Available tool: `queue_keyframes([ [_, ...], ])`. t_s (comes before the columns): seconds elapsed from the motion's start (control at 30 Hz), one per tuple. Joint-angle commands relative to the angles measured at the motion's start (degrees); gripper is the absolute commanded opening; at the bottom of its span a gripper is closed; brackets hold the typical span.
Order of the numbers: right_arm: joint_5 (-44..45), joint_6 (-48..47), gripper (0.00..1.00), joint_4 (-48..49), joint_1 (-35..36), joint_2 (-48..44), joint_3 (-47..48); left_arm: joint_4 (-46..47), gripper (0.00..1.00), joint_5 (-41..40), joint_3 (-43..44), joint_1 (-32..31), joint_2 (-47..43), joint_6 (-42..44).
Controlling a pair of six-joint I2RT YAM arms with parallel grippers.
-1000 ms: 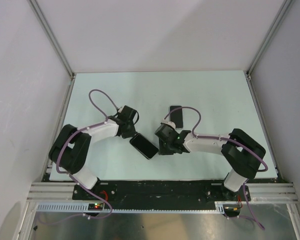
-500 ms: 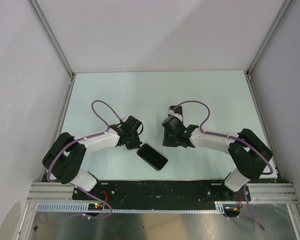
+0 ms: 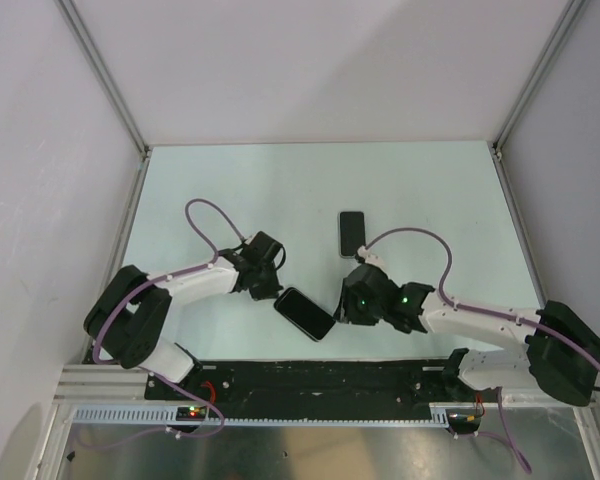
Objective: Put the phone into the phone case
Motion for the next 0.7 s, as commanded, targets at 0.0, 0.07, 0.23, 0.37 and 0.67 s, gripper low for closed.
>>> queue_keyframes([
  [0.0, 1.06, 8.14, 0.47, 0.61, 2.50, -4.75, -4.36, -1.41, 0.00, 0.26, 0.46, 0.32, -2.64, 3.56],
  [0.07, 1.85, 10.48, 0.48, 1.78, 3.50, -5.42, -5.73, -1.53, 0.00, 0.37, 0.50, 0.33, -2.70, 4.03],
  [0.23, 1.82, 14.30, 0.42, 7.50, 5.95, -2.05, -6.99, -1.61, 0.00, 0.67, 0.87, 0.49, -2.26, 4.95],
  [0.37, 2.27, 15.42, 0.40, 10.88, 6.53, 0.62, -7.14, -1.69, 0.00, 0.75, 0.83, 0.64, -2.26, 5.30],
  [0.67, 1.99, 15.99, 0.31, 14.47, 6.67, 4.11, -7.21, -1.71, 0.00, 1.35, 0.73, 0.77, -1.48, 5.52],
])
